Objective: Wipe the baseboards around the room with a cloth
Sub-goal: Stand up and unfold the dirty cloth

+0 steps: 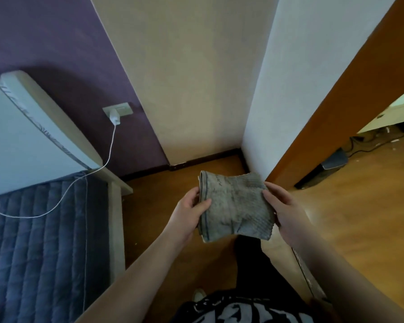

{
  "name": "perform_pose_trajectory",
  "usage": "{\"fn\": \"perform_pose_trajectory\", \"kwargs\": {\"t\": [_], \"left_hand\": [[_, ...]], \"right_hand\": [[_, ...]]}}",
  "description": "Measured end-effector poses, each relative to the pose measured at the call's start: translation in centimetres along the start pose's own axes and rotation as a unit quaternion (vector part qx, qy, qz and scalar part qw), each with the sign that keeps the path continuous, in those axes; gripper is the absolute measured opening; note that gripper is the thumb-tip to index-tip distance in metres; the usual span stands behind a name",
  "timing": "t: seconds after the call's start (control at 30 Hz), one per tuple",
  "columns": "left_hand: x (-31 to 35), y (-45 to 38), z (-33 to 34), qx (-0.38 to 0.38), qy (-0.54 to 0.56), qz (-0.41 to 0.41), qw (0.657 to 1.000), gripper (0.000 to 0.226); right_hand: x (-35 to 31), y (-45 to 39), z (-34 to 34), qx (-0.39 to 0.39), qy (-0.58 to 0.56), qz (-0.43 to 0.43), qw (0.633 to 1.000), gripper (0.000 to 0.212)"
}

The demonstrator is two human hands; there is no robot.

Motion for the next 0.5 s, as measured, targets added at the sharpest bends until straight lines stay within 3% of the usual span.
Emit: {"fn": "perform_pose_trajectory", "kwargs": {"t": [0.2,0.3,0.4,0.5], "left_hand": [[2.2,-11.2,1.6,0.068,0.035,-0.025,0.997,0.035],[4.1,-15.9,2.9,0.056,0.043,-0.044,0.997,0.036],[6.4,-20.1,2.8,0.045,0.031,-0.047,0.997,0.035],[6.9,-22.8,1.0,0.096,0.031,-0.05,0.994,0.038]], "right_hand": [[-3.3,-10.0,-4.7,-0.042,-0.024,0.03,0.998,0.034],[-5.6,-14.1,-5.9,-0.055,-0.042,0.034,0.997,0.036],[-6.7,-18.2,-6.8,-0.03,-0.066,0.048,0.996,0.031],[-6.8,-21.8,-6.9,0.013,-0.038,0.056,0.998,0.024]]}}
Point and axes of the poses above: each hand's wrist, its own y-axis away from the middle knuckle, its own z-axis out of the palm, x = y × z, the point moved 6 cm from there along -y, towards the middle knuckle, and after that the axes turned 14 degrees about -x, right-handed, at the moved point
